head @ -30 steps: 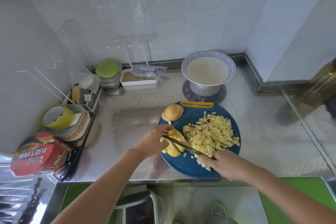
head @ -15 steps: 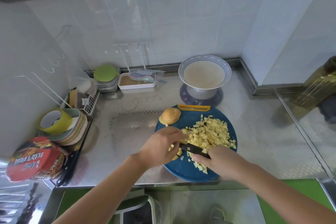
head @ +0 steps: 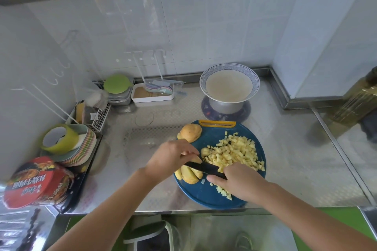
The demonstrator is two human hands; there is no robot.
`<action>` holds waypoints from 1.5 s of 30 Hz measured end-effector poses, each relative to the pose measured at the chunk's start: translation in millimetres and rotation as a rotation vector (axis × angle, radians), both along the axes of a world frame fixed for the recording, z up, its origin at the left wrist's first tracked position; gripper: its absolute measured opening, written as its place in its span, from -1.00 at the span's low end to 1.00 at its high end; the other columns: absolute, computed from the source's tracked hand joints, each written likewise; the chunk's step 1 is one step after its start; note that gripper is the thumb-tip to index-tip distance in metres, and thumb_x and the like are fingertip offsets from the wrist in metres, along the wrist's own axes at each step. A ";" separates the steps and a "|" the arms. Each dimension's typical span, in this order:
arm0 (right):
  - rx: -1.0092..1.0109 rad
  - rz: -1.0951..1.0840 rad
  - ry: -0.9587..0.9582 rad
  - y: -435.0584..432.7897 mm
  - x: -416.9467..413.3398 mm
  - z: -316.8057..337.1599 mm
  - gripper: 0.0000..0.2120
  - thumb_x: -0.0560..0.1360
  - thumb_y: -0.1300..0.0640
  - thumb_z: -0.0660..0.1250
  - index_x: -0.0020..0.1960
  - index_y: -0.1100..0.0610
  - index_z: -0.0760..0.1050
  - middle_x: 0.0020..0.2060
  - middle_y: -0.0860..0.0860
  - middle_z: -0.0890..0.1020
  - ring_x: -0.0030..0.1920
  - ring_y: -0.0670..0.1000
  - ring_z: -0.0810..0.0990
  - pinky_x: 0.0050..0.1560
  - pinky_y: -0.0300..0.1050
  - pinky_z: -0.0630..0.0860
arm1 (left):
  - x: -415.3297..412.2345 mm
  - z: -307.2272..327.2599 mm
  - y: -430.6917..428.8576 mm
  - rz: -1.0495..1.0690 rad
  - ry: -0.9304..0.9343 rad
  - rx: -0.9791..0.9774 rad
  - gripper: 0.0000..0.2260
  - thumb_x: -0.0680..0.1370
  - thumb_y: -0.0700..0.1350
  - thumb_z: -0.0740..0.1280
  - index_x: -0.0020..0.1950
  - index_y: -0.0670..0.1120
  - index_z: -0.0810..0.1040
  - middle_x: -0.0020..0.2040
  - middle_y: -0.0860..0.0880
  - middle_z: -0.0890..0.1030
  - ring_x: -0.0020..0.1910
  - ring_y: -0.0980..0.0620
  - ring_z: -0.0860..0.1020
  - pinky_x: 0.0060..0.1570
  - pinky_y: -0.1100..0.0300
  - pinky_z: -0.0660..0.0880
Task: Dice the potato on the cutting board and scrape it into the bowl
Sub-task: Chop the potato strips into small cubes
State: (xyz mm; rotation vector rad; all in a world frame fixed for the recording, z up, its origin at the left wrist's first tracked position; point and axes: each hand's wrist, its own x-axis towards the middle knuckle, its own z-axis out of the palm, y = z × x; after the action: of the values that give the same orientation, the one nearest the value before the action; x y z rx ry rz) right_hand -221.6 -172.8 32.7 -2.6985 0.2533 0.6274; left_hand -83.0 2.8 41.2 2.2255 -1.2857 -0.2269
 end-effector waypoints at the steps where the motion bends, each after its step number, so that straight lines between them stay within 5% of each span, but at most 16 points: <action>1: 0.002 0.013 0.005 -0.8 -1.6 -1.0 -0.41 0.58 -0.37 0.01 -0.34 0.10 0.25 -0.44 -0.01 0.33 -0.44 -0.04 0.30 -0.40 -0.14 0.23 | 6.3 2.1 -4.7 0.070 0.029 0.018 -0.91 0.51 -0.08 0.41 -0.03 -0.03 0.69 -0.14 0.08 0.65 -0.21 0.22 0.54 -0.15 0.39 0.44; 5: -0.020 0.049 0.008 -3.5 -8.3 -7.3 -0.41 0.58 -0.38 -0.02 -0.30 0.10 0.29 -0.44 -0.01 0.35 -0.45 -0.03 0.31 -0.38 -0.14 0.26 | 17.4 4.3 -39.9 0.080 0.201 0.166 -0.92 0.50 -0.11 0.43 -0.04 -0.09 0.64 -0.12 0.04 0.65 -0.12 0.14 0.59 0.00 0.23 0.52; 11: -0.042 0.033 0.006 -7.7 -13.7 -10.7 -0.42 0.58 -0.37 -0.03 -0.30 0.10 0.29 -0.42 -0.02 0.35 -0.43 -0.05 0.33 -0.40 -0.15 0.26 | 21.1 -5.1 -68.1 -0.063 0.278 0.380 -0.83 0.55 -0.07 0.37 0.07 -0.11 0.67 0.03 0.02 0.66 0.03 0.13 0.56 0.02 0.35 0.40; 19: -0.099 0.098 -0.009 -4.0 -6.4 -13.0 -0.39 0.57 -0.40 -0.07 -0.33 0.10 0.24 -0.44 -0.01 0.33 -0.46 -0.03 0.28 -0.43 -0.14 0.21 | 28.1 -0.8 -44.6 -0.173 0.284 0.637 -0.80 0.51 0.01 0.40 0.10 -0.01 0.65 -0.01 0.09 0.65 -0.06 0.21 0.51 -0.13 0.45 0.36; 23: -0.106 0.137 -0.078 -4.5 -5.5 -20.2 -0.21 0.27 -0.53 -0.38 -0.30 0.10 0.30 -0.41 0.00 0.40 -0.41 0.02 0.38 -0.41 -0.11 0.28 | 31.2 4.2 -48.9 -0.254 0.189 0.720 -0.89 0.50 -0.07 0.37 -0.06 -0.08 0.63 -0.16 0.00 0.62 -0.23 0.15 0.46 -0.20 0.28 0.39; 26: -0.066 0.073 -0.077 -11.1 -6.2 -17.4 -0.30 0.48 -0.48 -0.15 -0.23 0.11 0.40 -0.37 0.01 0.46 -0.37 0.03 0.44 -0.33 -0.09 0.41 | 34.8 8.8 -54.3 -0.240 0.096 0.715 -0.90 0.47 -0.11 0.34 -0.25 -0.02 0.55 -0.37 0.11 0.47 -0.39 0.17 0.36 -0.30 0.26 0.35; 31: -0.038 -0.029 -0.052 -28.4 -12.0 -8.9 -0.43 0.56 -0.40 -0.03 -0.29 0.07 0.32 -0.42 -0.04 0.37 -0.46 -0.06 0.34 -0.41 -0.20 0.30 | 65.2 29.8 -56.9 -0.073 0.083 0.596 -0.88 0.46 -0.13 0.38 -0.02 -0.02 0.58 -0.22 0.18 0.48 -0.18 0.15 0.48 -0.02 0.24 0.44; 37: 0.094 -0.267 0.003 -49.0 -16.5 -14.1 -0.42 0.55 -0.39 0.01 -0.36 0.08 0.25 -0.48 -0.04 0.32 -0.48 -0.05 0.30 -0.38 -0.21 0.28 | 87.0 25.9 -41.6 0.139 0.057 0.490 -0.77 0.45 -0.16 0.44 0.09 -0.08 0.57 -0.08 0.06 0.51 -0.03 0.06 0.51 0.02 0.23 0.41; 40: 0.178 -0.333 0.000 -50.7 -14.5 -8.4 -0.42 0.58 -0.34 0.06 -0.41 0.07 0.19 -0.53 -0.06 0.28 -0.53 -0.08 0.27 -0.45 -0.26 0.21 | 69.4 10.6 -34.3 0.035 0.029 0.651 -0.71 0.44 -0.19 0.39 0.16 -0.10 0.54 0.03 0.00 0.55 0.11 -0.01 0.51 0.14 0.16 0.43; 45: 0.243 -0.360 -0.032 -45.2 -12.7 -4.3 -0.41 0.59 -0.31 0.08 -0.43 0.07 0.15 -0.56 -0.07 0.22 -0.55 -0.08 0.21 -0.47 -0.27 0.18 | 25.8 -20.5 -39.5 -0.221 -0.123 0.715 -0.66 0.49 -0.13 0.33 0.27 -0.02 0.49 0.18 0.00 0.50 0.20 0.02 0.45 0.01 0.22 0.35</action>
State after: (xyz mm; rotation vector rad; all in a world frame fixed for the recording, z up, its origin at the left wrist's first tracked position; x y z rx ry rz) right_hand -234.3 -218.0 28.4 -2.3466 0.5974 0.4719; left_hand -57.2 -36.7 20.7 2.6970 -1.7140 -0.7428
